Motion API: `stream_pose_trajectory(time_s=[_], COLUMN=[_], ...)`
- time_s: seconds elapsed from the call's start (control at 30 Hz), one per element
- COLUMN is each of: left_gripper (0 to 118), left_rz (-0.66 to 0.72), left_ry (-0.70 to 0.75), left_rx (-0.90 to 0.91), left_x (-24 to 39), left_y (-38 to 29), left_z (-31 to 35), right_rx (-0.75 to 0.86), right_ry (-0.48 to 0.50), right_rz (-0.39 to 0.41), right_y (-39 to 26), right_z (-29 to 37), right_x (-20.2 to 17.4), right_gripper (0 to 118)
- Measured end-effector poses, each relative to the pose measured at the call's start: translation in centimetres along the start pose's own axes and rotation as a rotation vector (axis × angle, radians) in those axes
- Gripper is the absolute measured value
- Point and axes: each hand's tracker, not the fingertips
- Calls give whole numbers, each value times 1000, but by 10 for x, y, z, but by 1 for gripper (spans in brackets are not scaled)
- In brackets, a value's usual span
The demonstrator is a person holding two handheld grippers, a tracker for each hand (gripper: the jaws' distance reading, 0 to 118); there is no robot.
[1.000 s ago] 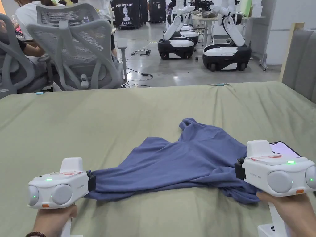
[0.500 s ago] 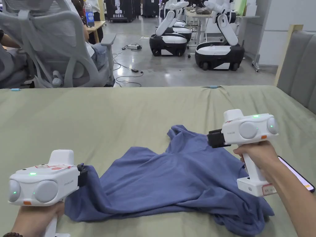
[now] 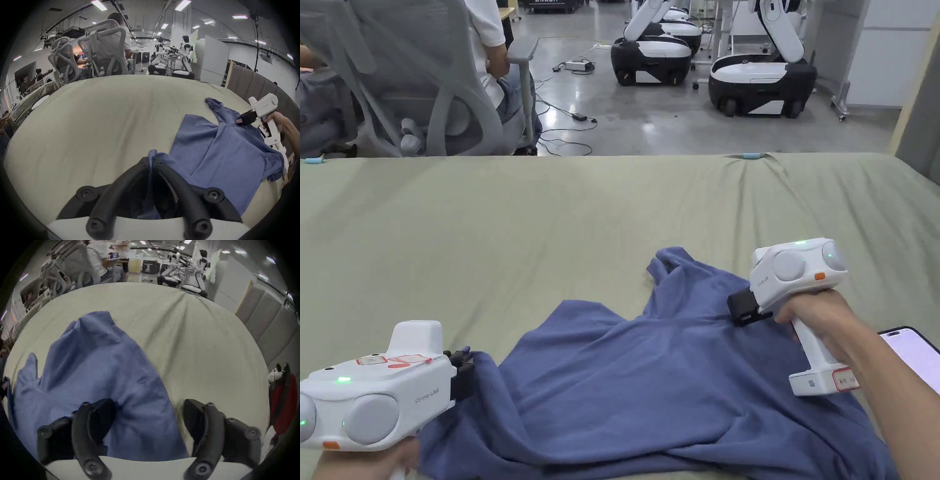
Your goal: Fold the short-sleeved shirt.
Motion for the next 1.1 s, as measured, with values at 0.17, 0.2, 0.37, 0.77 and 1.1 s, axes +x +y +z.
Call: stream_pose_trajectory(time_s=[0.17, 0.2, 0.37, 0.77, 1.1], left_gripper=[2, 2, 2, 2, 2], left_rz=[6, 10, 9, -19, -51], left_ry=[-1, 1, 2, 34, 183], left_rx=[-9, -10, 98, 393, 517], left_x=[5, 6, 18, 33, 5], left_y=[4, 9, 76, 316, 409], left_z=[-4, -2, 29, 131, 154], right_rx=[28, 42, 243, 631, 811], right_ry=[-15, -21, -24, -215, -236], right_rz=[81, 100, 80, 32, -106], right_y=[1, 1, 27, 141, 200], right_z=[27, 34, 110, 359, 437], right_x=[-19, -23, -30, -7, 33], right_gripper=[1, 1, 1, 1, 1])
